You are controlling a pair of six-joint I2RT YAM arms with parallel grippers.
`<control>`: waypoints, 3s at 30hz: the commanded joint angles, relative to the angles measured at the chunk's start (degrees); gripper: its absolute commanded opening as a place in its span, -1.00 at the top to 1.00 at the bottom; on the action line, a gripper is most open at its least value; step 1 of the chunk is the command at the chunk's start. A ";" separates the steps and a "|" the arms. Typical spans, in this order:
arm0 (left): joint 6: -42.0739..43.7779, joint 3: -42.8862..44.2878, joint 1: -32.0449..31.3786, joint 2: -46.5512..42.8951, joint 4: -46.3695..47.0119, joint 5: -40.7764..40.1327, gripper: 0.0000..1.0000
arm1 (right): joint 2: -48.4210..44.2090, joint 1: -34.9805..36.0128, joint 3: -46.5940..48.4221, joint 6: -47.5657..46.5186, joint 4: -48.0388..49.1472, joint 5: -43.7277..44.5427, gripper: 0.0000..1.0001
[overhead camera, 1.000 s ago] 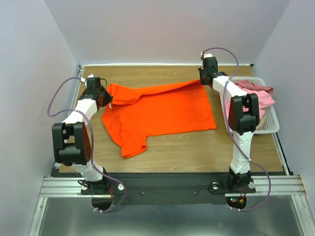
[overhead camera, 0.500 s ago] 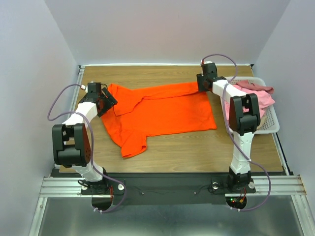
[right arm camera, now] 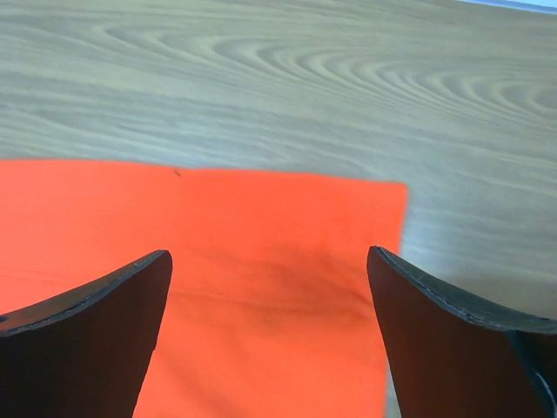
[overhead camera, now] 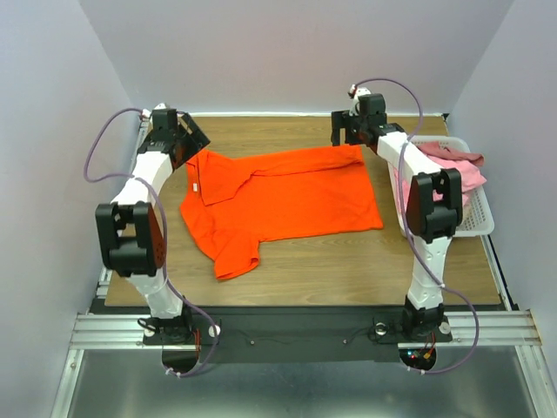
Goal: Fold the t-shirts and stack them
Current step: Fold the tshirt
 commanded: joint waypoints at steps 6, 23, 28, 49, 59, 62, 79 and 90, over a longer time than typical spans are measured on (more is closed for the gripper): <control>3.00 21.83 -0.21 20.85 1.67 6.46 -0.78 | 11.09 1.28 9.80 7.56 1.85 -1.22 -1.00; 0.45 28.62 1.90 37.83 -6.68 -2.76 -0.65 | 19.02 -0.56 9.71 8.61 1.85 9.69 -1.00; -0.42 32.50 2.08 40.47 -10.12 -2.85 -0.61 | 18.84 -0.74 9.54 10.02 1.85 8.72 -1.00; 0.82 29.47 -3.80 14.75 -14.87 -8.28 -0.64 | -6.45 0.57 -2.62 9.48 0.36 3.01 -1.00; -15.79 -23.46 -13.56 -20.25 -16.96 -18.32 -0.64 | -30.79 7.17 -36.23 20.55 0.45 12.40 -1.00; -21.50 -31.47 -15.85 -23.86 -20.74 -18.93 -0.64 | -35.72 7.26 -43.80 22.49 0.45 13.46 -1.00; -27.50 -44.84 -18.49 -30.90 -21.98 -12.35 -0.55 | -41.19 7.26 -50.23 25.57 0.36 17.86 -1.00; -29.87 -45.81 -20.60 -32.22 -22.07 -11.90 -0.11 | -42.77 7.26 -51.11 26.54 0.27 19.44 -1.00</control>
